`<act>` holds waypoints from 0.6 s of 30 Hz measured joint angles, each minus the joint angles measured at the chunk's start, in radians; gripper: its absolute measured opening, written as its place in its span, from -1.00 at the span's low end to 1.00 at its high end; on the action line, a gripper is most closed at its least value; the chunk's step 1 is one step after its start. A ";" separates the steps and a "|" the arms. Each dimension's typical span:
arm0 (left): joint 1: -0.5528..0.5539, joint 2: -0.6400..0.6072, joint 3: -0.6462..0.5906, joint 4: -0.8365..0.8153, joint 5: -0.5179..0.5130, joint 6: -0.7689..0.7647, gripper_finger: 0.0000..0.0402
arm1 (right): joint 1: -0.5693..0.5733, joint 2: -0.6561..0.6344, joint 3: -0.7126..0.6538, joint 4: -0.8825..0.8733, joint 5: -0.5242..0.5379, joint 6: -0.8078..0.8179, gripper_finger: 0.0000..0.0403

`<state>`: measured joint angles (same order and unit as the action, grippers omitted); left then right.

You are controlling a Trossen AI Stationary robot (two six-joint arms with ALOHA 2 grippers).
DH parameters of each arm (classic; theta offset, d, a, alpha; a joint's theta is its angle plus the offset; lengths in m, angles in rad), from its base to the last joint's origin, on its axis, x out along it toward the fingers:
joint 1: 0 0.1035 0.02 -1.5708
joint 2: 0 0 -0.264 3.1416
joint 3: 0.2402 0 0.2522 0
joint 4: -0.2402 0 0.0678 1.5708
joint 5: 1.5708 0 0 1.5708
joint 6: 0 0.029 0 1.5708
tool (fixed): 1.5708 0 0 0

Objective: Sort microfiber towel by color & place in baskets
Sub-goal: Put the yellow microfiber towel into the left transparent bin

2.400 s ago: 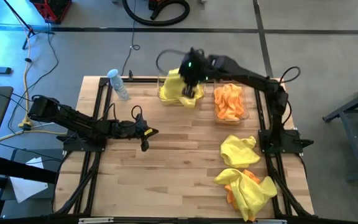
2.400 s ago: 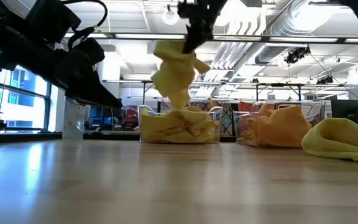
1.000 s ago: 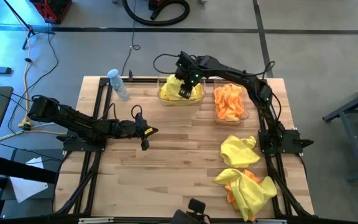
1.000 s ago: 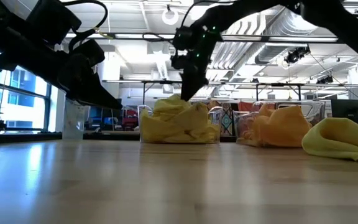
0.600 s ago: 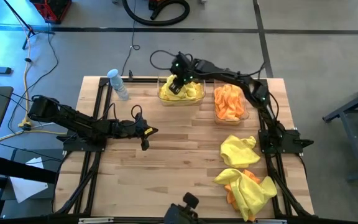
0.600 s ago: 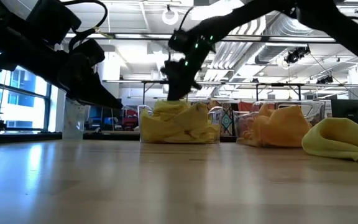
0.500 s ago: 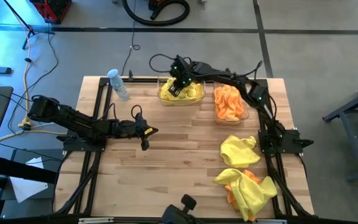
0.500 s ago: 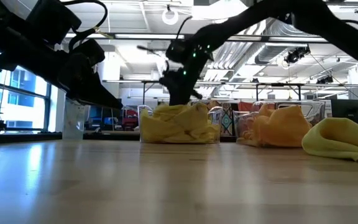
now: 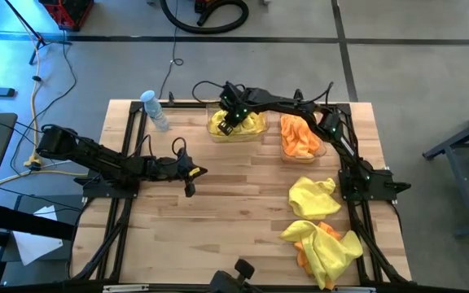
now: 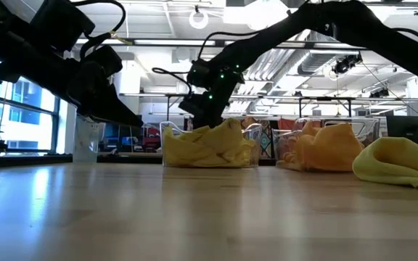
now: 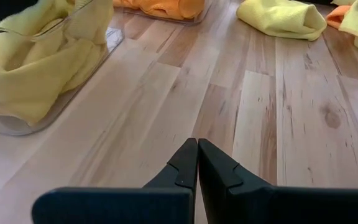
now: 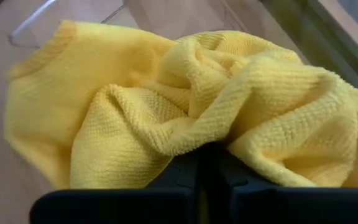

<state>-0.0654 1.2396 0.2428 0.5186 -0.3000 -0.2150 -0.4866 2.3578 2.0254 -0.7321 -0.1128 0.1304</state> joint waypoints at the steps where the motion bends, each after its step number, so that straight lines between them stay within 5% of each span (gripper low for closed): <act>1: 0.000 0.000 0.000 0.000 0.000 0.001 -1.00 | 0.000 -0.005 0.004 -0.009 0.004 -0.008 -0.96; 14: 0.000 0.000 0.000 -0.007 -0.001 0.002 -1.00 | 0.021 -0.029 0.316 -0.343 0.142 -0.093 -0.99; 18: 0.000 0.000 0.000 -0.034 -0.002 0.008 -1.00 | 0.036 -0.074 0.295 -0.357 0.183 -0.105 -1.00</act>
<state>-0.0654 1.2396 0.2428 0.4845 -0.3019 -0.2073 -0.4506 2.2840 2.3208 -1.0892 0.0699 0.0259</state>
